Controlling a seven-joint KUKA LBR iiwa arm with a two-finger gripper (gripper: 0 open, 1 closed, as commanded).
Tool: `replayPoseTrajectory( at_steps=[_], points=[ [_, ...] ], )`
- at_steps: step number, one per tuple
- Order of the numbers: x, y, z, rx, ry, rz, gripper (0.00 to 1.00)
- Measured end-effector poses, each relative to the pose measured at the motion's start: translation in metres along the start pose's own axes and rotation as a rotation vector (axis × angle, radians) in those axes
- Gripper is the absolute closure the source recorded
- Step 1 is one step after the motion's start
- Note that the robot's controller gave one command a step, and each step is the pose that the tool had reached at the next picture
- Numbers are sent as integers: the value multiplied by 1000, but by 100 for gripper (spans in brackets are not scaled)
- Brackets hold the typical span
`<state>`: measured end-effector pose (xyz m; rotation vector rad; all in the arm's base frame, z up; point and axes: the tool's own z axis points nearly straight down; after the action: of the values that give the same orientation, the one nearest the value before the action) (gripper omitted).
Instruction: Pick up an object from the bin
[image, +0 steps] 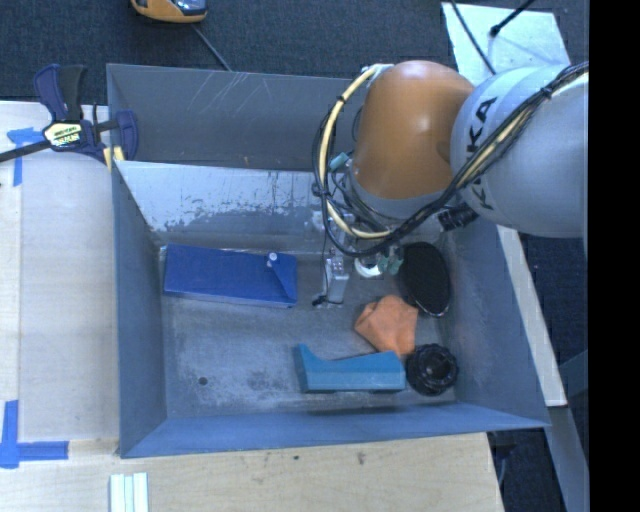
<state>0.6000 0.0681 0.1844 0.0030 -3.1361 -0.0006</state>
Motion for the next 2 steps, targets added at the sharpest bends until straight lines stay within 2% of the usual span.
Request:
replayPoseTrajectory(
  at_steps=[1, 2],
  points=[
    [-2, 0, -5, 0, -9, 1, 0],
    [-5, 16, 33, 0, -13, -65, 0]
  ],
)
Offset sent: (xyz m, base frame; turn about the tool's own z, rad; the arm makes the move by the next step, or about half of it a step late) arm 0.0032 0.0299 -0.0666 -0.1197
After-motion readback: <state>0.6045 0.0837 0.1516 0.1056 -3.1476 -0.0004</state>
